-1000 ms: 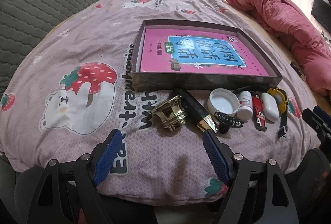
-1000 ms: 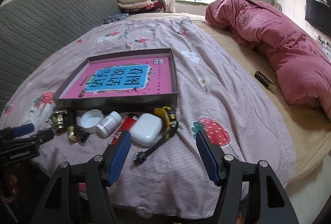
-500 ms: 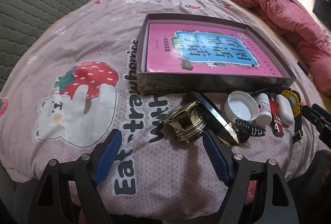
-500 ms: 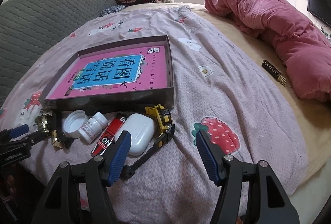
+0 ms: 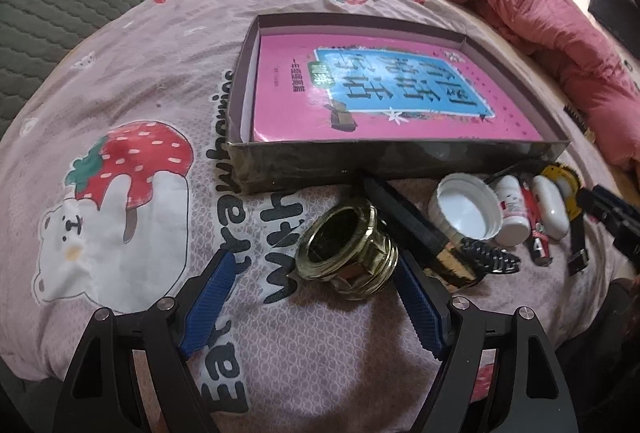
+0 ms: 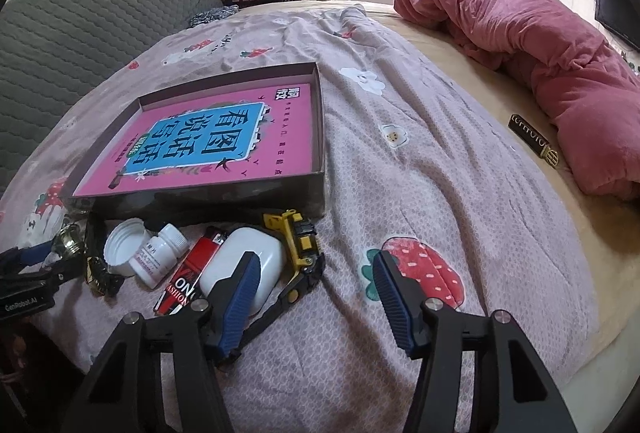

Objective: Organize rigid objects
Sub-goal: 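Grasp the gold brass knob with the left tool while the right tool grasps the yellow watch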

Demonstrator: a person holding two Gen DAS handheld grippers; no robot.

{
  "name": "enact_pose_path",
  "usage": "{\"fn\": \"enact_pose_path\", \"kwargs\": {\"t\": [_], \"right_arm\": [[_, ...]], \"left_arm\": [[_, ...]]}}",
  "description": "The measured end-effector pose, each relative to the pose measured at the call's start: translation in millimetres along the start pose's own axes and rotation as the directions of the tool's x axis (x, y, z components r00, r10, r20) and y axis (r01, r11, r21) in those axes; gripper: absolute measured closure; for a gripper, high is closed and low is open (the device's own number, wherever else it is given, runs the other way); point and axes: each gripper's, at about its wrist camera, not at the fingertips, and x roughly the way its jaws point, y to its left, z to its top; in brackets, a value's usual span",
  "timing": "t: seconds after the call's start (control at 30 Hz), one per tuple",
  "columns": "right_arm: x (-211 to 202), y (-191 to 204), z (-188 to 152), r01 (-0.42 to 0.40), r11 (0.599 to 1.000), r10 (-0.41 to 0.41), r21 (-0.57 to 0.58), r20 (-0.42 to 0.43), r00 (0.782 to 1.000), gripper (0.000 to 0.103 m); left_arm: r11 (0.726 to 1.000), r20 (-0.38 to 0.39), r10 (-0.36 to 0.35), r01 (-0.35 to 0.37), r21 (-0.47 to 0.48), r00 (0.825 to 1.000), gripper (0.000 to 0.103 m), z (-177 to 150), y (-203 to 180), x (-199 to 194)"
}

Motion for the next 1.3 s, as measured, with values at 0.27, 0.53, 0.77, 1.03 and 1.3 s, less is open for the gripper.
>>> {"fn": "enact_pose_path", "kwargs": {"t": [0.27,0.53,0.77,1.03,1.3], "right_arm": [[9.6,-1.6,3.5,0.0,1.0,0.0,-0.027,-0.008,1.0,0.068],[20.7,11.7,4.5,-0.024,0.994,0.022,-0.104,-0.023,1.0,0.08],[31.1,5.3,6.6,-0.052,0.995,0.049,-0.088,-0.03,0.998,0.082],[40.2,-4.7,7.9,-0.119,0.992,0.117,-0.039,-0.045,0.992,0.082],[37.0,-9.7,7.6,-0.155,0.988,0.155,-0.019,-0.03,0.987,0.083]], "left_arm": [[1.0,0.009,-0.001,0.001,0.017,1.0,0.027,2.5,-2.4,3.1],[0.999,0.023,-0.027,0.026,0.023,0.999,0.042,3.7,-1.5,0.9],[0.998,0.021,-0.059,0.058,0.013,0.998,0.047,3.2,0.1,1.9],[0.998,0.024,-0.047,0.046,0.032,0.999,0.047,4.4,-2.9,6.3],[0.998,0.049,-0.049,0.047,0.034,0.998,0.062,6.1,-2.4,2.4]]}}
